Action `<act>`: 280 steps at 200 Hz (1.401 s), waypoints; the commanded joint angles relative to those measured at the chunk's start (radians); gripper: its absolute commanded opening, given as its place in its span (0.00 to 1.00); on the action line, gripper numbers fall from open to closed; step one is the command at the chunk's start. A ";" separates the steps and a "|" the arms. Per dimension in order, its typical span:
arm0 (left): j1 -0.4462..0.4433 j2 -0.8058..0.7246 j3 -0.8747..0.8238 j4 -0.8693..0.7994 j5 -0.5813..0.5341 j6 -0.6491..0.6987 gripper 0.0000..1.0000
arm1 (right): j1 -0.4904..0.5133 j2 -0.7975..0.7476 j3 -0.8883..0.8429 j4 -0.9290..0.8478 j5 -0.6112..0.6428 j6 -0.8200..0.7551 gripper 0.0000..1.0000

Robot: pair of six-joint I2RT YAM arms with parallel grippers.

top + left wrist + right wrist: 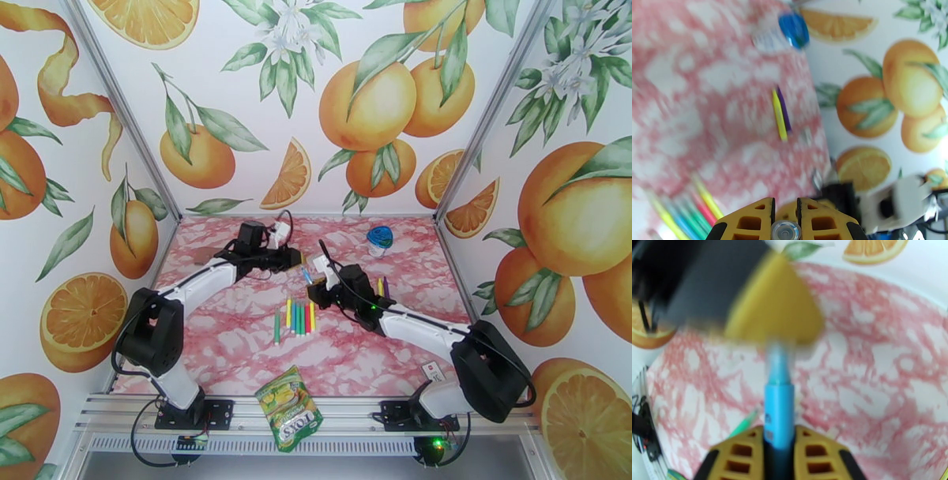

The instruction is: Open the pen caps

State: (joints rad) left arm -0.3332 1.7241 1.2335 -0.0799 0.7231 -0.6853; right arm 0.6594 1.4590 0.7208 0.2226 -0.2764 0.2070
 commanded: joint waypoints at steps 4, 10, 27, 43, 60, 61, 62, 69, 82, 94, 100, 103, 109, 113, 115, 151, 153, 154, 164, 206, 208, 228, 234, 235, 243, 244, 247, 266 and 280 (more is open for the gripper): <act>0.079 0.015 0.032 0.127 -0.090 -0.034 0.00 | 0.015 -0.033 -0.025 -0.031 -0.047 -0.024 0.03; 0.084 0.015 0.028 0.136 -0.084 -0.042 0.00 | 0.013 -0.036 -0.027 -0.029 -0.045 -0.024 0.03; 0.100 0.016 0.024 0.147 -0.069 -0.054 0.00 | 0.015 -0.044 -0.031 -0.030 -0.041 -0.026 0.03; 0.106 0.013 0.035 0.119 -0.057 -0.029 0.00 | 0.014 -0.050 -0.033 -0.037 -0.029 -0.026 0.03; 0.107 0.005 0.067 0.022 -0.066 0.043 0.00 | 0.014 -0.056 -0.034 -0.044 -0.006 -0.024 0.03; 0.107 0.004 0.068 0.017 -0.066 0.048 0.00 | 0.013 -0.056 -0.034 -0.044 -0.003 -0.024 0.03; 0.106 0.003 0.068 0.010 -0.068 0.051 0.00 | 0.014 -0.057 -0.034 -0.045 -0.002 -0.024 0.03; 0.106 -0.005 0.075 -0.030 -0.079 0.082 0.00 | 0.012 -0.056 -0.029 -0.050 0.011 -0.023 0.03; 0.106 -0.023 0.084 -0.102 -0.102 0.137 0.00 | 0.011 -0.053 -0.018 -0.070 0.064 -0.014 0.03; 0.106 -0.038 0.093 -0.170 -0.121 0.195 0.00 | 0.009 -0.045 -0.001 -0.101 0.104 -0.013 0.03; 0.106 -0.046 0.098 -0.206 -0.132 0.219 0.00 | 0.007 -0.040 0.008 -0.112 0.123 -0.012 0.03; 0.106 -0.049 0.101 -0.223 -0.136 0.234 0.00 | 0.006 -0.039 0.011 -0.117 0.134 -0.010 0.03; 0.104 -0.057 0.105 -0.253 -0.146 0.261 0.00 | 0.006 -0.037 0.015 -0.122 0.153 -0.006 0.02; 0.105 -0.059 0.107 -0.280 -0.153 0.280 0.00 | 0.005 -0.036 0.016 -0.123 0.162 -0.003 0.02; 0.104 -0.063 0.109 -0.291 -0.155 0.290 0.00 | 0.004 -0.035 0.017 -0.124 0.166 -0.001 0.03; 0.085 -0.089 0.129 -0.486 -0.252 0.437 0.00 | -0.018 -0.035 0.031 -0.143 0.238 0.035 0.03; 0.083 -0.090 0.130 -0.496 -0.258 0.442 0.00 | -0.020 -0.035 0.032 -0.147 0.244 0.037 0.03; 0.082 -0.090 0.130 -0.500 -0.263 0.445 0.00 | -0.021 -0.036 0.033 -0.148 0.247 0.038 0.03; 0.073 -0.093 0.131 -0.542 -0.298 0.469 0.00 | -0.030 -0.036 0.040 -0.169 0.274 0.047 0.03; 0.049 -0.094 0.120 -0.680 -0.439 0.525 0.00 | -0.094 -0.041 0.045 -0.223 0.337 0.085 0.03; 0.048 -0.095 0.118 -0.684 -0.444 0.526 0.00 | -0.095 -0.041 0.044 -0.224 0.338 0.086 0.03; 0.040 -0.093 0.101 -0.702 -0.469 0.533 0.00 | -0.123 -0.037 0.053 -0.257 0.367 0.098 0.03; 0.038 -0.093 0.094 -0.705 -0.473 0.534 0.00 | -0.132 -0.033 0.059 -0.274 0.379 0.100 0.03; 0.037 -0.093 0.094 -0.704 -0.473 0.534 0.00 | -0.132 -0.033 0.059 -0.274 0.379 0.100 0.03; 0.034 -0.090 0.088 -0.709 -0.477 0.535 0.00 | -0.140 -0.029 0.066 -0.293 0.393 0.100 0.03; 0.032 -0.089 0.087 -0.710 -0.479 0.536 0.00 | -0.140 -0.029 0.067 -0.296 0.395 0.100 0.03; 0.031 -0.087 0.085 -0.711 -0.481 0.536 0.00 | -0.144 -0.027 0.070 -0.304 0.402 0.100 0.03; 0.020 -0.070 0.080 -0.727 -0.505 0.543 0.00 | -0.163 -0.011 0.091 -0.349 0.436 0.101 0.03; 0.013 -0.053 0.080 -0.746 -0.533 0.549 0.00 | -0.181 0.005 0.106 -0.383 0.458 0.106 0.03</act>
State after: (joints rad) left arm -0.3061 1.6588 1.3224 -0.7731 0.2493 -0.1658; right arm 0.5022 1.4376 0.7826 -0.0757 0.1036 0.2924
